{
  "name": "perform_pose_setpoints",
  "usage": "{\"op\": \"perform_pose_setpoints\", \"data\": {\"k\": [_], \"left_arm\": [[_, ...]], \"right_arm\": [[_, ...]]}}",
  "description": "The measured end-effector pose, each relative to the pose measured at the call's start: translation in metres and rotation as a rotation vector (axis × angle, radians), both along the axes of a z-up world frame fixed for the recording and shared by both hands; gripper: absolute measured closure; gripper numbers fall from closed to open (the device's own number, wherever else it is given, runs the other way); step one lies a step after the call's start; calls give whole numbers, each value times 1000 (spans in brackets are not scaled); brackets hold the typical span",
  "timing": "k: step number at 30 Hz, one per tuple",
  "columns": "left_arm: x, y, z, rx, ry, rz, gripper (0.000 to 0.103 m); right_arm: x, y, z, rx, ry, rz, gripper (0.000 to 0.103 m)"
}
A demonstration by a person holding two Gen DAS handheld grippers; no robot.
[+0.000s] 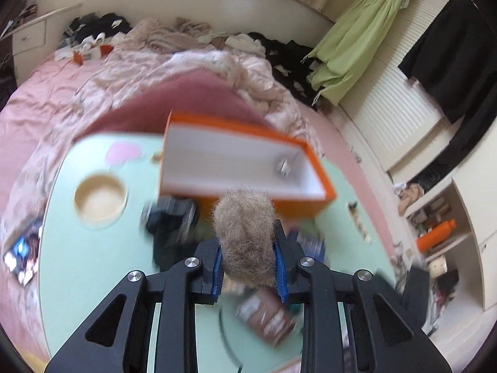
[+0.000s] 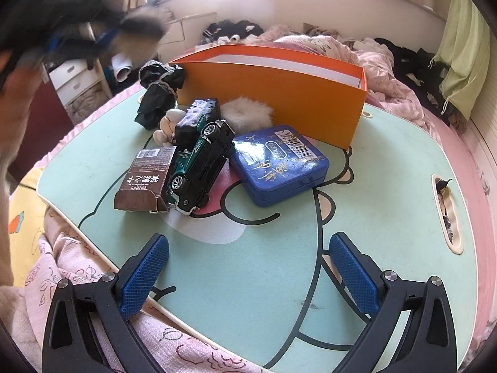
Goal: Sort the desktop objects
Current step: 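Set the brown fur ball on the table in front of the black cloth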
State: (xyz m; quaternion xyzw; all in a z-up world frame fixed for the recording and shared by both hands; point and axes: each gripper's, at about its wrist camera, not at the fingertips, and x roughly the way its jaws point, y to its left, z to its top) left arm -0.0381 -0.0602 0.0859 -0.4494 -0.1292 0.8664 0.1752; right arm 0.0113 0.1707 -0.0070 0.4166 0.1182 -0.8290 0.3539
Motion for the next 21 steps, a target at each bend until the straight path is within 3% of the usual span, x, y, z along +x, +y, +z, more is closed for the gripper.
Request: {"op": "perform_pose_setpoints", "data": {"k": [5, 7, 9, 11, 14, 21], "left_arm": [[16, 7, -34, -47, -13, 21, 73], [20, 8, -36, -93, 25, 77, 63], [26, 12, -33, -149, 98, 135, 37], [33, 16, -27, -166, 169, 154, 21], [47, 16, -23, -167, 239, 165, 21], [78, 11, -55, -244, 197, 188, 21]], "right_arm": [[0, 0, 0, 0, 0, 0, 0], [1, 1, 0, -1, 0, 0, 0], [0, 0, -1, -1, 0, 0, 0], [0, 0, -1, -1, 0, 0, 0], [0, 0, -1, 0, 0, -1, 0], [1, 0, -1, 0, 0, -1, 0]]}}
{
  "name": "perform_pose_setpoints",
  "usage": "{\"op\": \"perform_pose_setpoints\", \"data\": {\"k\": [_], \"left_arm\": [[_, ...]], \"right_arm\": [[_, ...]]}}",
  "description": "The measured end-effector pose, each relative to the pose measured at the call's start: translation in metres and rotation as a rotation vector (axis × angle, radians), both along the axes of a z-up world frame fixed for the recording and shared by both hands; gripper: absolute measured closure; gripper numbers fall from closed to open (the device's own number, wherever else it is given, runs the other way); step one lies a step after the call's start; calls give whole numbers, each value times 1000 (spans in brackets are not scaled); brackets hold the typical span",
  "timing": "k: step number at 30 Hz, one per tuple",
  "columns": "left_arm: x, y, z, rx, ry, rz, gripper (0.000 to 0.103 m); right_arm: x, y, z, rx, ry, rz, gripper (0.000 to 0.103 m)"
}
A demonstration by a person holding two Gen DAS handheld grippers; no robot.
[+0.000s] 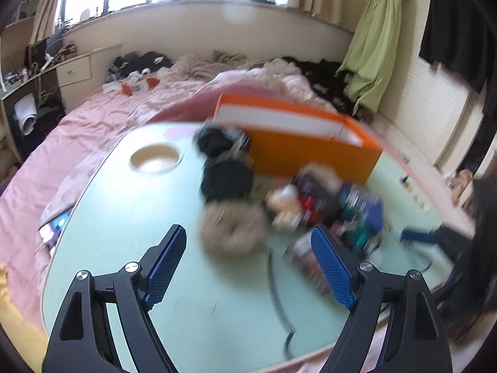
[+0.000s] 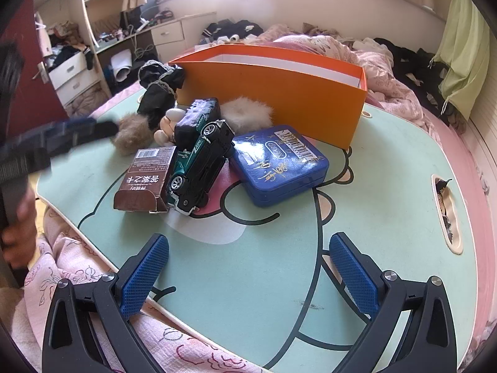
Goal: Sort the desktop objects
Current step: 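Set the brown fur ball on the table in front of the black cloth, then reach the right gripper into the orange box and grasp the silver cone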
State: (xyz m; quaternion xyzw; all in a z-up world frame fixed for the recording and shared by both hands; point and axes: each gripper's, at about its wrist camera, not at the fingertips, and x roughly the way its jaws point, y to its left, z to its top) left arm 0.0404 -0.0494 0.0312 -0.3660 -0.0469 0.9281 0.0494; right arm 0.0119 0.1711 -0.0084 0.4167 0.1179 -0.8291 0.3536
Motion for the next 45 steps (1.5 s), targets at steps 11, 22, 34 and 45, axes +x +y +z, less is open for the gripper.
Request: {"op": "perform_pose_setpoints", "data": {"k": [11, 22, 34, 45], "left_arm": [[5, 21, -39, -134, 31, -6, 12], [5, 20, -41, -128, 55, -11, 0], [5, 19, -39, -121, 70, -13, 0], [7, 20, -38, -120, 78, -14, 0]], "right_arm": [[-1, 3, -1, 7, 1, -7, 0], [-6, 9, -2, 30, -2, -54, 0], [-44, 11, 50, -12, 0, -107, 31], [-203, -81, 59, 304, -77, -195, 76]]}}
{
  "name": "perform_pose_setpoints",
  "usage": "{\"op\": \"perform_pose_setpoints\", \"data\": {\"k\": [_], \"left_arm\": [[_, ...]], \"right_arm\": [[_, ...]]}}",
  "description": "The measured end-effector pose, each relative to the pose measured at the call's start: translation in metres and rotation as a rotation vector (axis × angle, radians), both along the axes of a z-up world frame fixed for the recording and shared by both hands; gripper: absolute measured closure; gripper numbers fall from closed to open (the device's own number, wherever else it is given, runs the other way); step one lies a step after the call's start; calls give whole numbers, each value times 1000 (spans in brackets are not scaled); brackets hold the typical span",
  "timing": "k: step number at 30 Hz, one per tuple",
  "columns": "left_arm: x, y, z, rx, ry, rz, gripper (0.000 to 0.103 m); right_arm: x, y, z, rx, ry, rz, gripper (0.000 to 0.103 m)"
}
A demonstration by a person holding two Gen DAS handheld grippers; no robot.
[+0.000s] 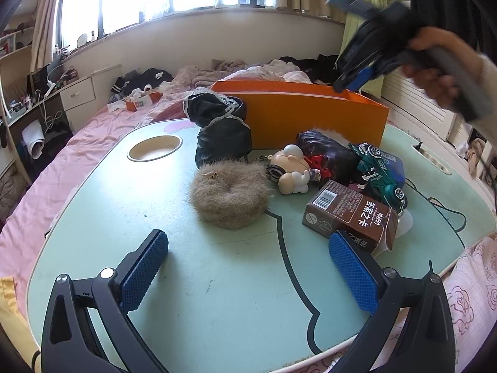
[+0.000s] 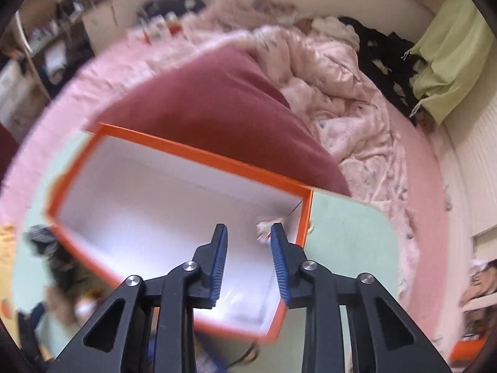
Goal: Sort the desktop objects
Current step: 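Reach the right gripper into the orange box and grasp the silver cone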
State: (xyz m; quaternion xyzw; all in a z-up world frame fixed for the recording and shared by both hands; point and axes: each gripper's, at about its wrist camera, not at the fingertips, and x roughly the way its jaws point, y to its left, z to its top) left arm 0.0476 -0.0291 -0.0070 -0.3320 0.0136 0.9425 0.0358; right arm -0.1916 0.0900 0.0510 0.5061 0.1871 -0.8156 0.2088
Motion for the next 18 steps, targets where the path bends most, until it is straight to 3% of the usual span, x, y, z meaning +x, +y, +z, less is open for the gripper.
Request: {"op": "perform_pose_setpoints", "data": {"k": [6, 11, 14, 18], "left_arm": [[1, 0, 0, 4, 8, -3, 0], [0, 1, 1, 6, 10, -4, 0], [-1, 0, 0, 4, 12, -5, 0], [-1, 0, 0, 4, 12, -6, 0]], "right_arm": [[-22, -13, -35, 142, -70, -41, 76], [-28, -26, -53, 256, -52, -26, 68], [-24, -32, -63, 234, -96, -3, 76], [-22, -29, -60, 175, -106, -12, 77]]}}
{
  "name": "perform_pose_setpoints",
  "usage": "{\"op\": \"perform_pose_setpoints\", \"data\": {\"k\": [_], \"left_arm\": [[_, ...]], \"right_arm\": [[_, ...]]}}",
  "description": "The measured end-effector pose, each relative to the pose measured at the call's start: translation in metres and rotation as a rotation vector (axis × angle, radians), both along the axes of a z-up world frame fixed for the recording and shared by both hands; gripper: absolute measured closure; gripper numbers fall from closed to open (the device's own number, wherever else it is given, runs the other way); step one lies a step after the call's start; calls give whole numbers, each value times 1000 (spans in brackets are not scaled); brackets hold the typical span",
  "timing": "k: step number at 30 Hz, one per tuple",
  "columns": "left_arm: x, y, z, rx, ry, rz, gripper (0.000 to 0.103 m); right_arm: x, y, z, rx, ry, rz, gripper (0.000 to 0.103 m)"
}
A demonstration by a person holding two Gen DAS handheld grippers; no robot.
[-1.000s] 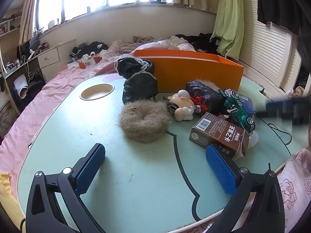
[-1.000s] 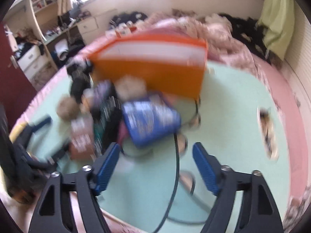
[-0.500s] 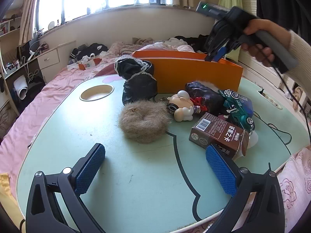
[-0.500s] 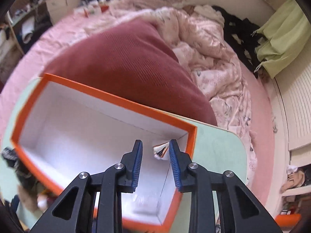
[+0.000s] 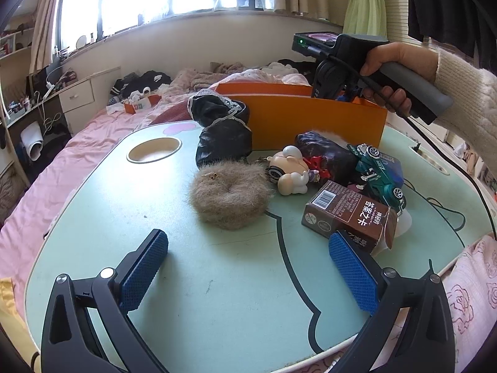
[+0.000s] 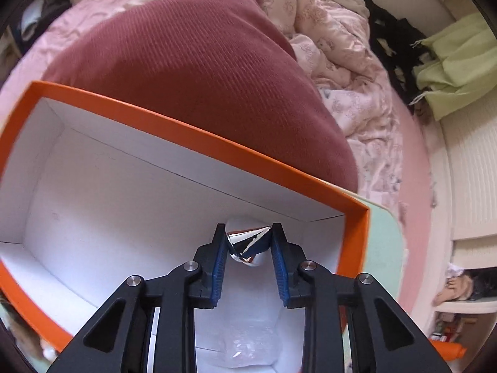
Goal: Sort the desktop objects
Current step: 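Reach the right gripper into the orange box and grasp the silver cone, then place the silver cone beside the green toy car and open the right gripper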
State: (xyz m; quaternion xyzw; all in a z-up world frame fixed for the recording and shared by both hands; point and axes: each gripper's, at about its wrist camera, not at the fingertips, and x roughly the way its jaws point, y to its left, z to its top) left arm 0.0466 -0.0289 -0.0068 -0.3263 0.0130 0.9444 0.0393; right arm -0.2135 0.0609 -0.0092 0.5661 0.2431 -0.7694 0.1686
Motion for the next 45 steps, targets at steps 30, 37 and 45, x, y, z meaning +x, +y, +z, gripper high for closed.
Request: {"op": "perform_pose_setpoints", "data": {"k": [30, 37, 45], "left_arm": [[-1, 0, 0, -1, -1, 0, 0], [-1, 1, 0, -1, -2, -1, 0], [-1, 0, 0, -2, -3, -1, 0]], "right_arm": [[212, 87, 23, -480, 142, 181, 73], [219, 106, 15, -560, 139, 158, 54], [249, 124, 6, -490, 192, 183, 27]]}}
